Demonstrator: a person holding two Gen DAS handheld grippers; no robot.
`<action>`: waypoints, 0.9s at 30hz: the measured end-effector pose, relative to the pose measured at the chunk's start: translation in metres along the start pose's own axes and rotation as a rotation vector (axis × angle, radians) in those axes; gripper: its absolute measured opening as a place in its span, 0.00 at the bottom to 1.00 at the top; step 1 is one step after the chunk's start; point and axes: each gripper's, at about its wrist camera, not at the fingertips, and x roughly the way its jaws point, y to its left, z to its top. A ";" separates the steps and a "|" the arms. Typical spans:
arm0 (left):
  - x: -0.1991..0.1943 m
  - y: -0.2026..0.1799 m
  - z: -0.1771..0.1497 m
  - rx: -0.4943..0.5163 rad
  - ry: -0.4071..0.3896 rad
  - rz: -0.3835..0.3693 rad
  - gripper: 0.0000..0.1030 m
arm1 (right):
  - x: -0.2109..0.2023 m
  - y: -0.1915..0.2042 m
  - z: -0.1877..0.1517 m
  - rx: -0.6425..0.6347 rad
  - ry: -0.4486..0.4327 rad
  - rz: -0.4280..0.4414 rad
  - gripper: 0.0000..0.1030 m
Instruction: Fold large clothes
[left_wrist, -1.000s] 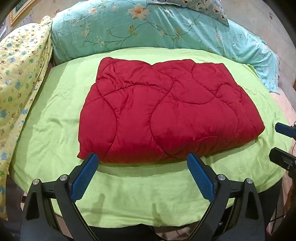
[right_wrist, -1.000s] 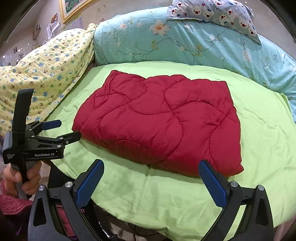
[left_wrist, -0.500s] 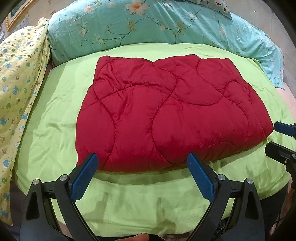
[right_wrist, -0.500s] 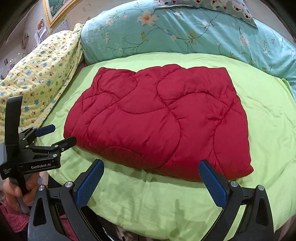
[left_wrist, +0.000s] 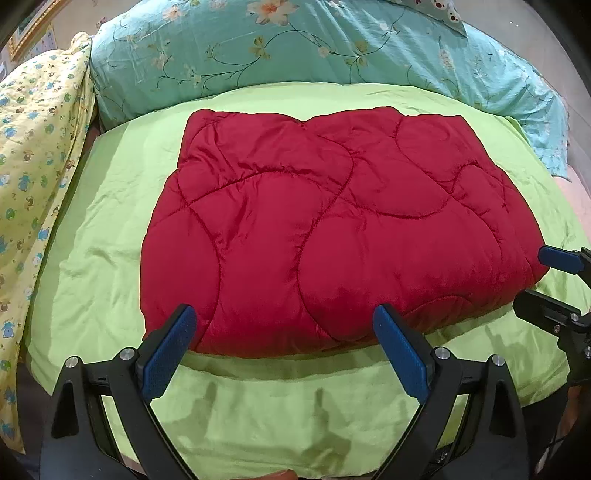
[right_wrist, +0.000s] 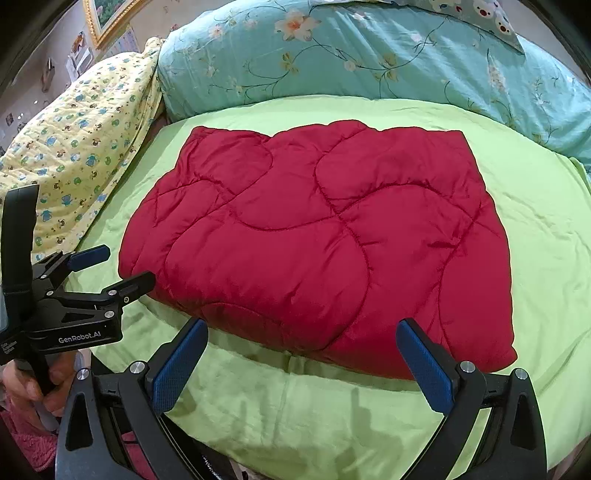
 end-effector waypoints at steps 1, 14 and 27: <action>0.001 0.000 0.001 0.002 0.001 -0.001 0.94 | 0.001 -0.001 0.001 0.002 0.001 0.000 1.00; 0.006 -0.001 0.006 0.004 0.003 0.000 0.94 | 0.005 -0.002 0.006 0.002 0.004 0.000 1.00; 0.009 0.000 0.011 0.003 0.007 -0.002 0.94 | 0.009 -0.001 0.015 -0.009 0.006 0.001 0.99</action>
